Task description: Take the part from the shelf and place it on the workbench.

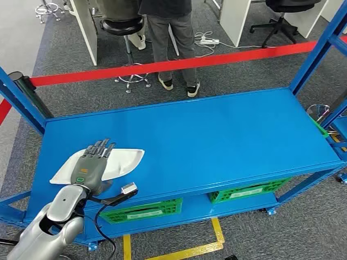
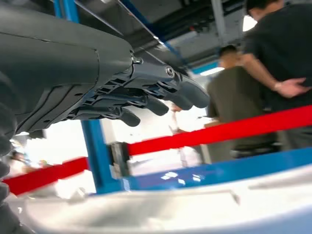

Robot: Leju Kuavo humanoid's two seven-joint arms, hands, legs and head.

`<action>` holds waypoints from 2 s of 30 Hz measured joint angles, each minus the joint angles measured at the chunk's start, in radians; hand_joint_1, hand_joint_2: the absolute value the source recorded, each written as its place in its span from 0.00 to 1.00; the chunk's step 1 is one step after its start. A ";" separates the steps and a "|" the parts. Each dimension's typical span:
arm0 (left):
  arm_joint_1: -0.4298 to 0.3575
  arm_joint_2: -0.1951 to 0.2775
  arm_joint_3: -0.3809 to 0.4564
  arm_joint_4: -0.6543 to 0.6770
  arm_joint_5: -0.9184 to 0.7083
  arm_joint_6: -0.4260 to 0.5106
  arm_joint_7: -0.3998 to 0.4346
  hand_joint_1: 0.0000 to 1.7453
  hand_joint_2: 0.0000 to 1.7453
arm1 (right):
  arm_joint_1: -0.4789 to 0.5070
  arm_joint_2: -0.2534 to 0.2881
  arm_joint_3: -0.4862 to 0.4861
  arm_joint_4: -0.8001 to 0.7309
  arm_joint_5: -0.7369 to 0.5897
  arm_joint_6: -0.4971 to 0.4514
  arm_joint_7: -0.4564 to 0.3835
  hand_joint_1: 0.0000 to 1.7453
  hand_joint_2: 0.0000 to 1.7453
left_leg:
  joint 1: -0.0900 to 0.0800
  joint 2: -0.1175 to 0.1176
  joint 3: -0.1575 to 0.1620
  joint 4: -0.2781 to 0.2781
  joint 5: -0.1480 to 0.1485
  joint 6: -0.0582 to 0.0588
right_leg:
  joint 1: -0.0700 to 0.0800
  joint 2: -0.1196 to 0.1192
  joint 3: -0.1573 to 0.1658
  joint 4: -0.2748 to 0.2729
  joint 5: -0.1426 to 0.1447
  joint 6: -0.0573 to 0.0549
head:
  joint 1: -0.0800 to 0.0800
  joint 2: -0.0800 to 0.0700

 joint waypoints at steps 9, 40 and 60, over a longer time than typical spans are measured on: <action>0.000 0.003 0.023 0.004 -0.016 -0.037 0.005 0.16 1.00 | -0.001 0.005 0.000 -0.012 -0.012 0.002 -0.016 0.00 1.00 | 0.001 0.000 -0.061 0.133 -0.082 -0.038 | 0.003 0.003 0.032 -0.053 0.005 -0.043 | -0.009 0.000; 0.002 0.013 0.060 0.035 -0.001 -0.086 0.008 1.00 1.00 | -0.001 0.010 0.010 -0.030 -0.044 0.016 -0.046 0.00 1.00 | -0.002 -0.001 -0.065 0.141 -0.085 -0.038 | 0.008 0.003 0.033 -0.052 0.007 -0.047 | -0.010 0.000; 0.071 -0.085 0.138 -0.046 0.450 0.257 -0.385 1.00 1.00 | 0.020 0.015 0.017 -0.044 -0.059 -0.001 -0.064 0.00 1.00 | -0.004 0.000 0.001 -0.004 0.005 0.009 | 0.006 0.001 -0.073 0.162 -0.073 0.000 | -0.005 0.000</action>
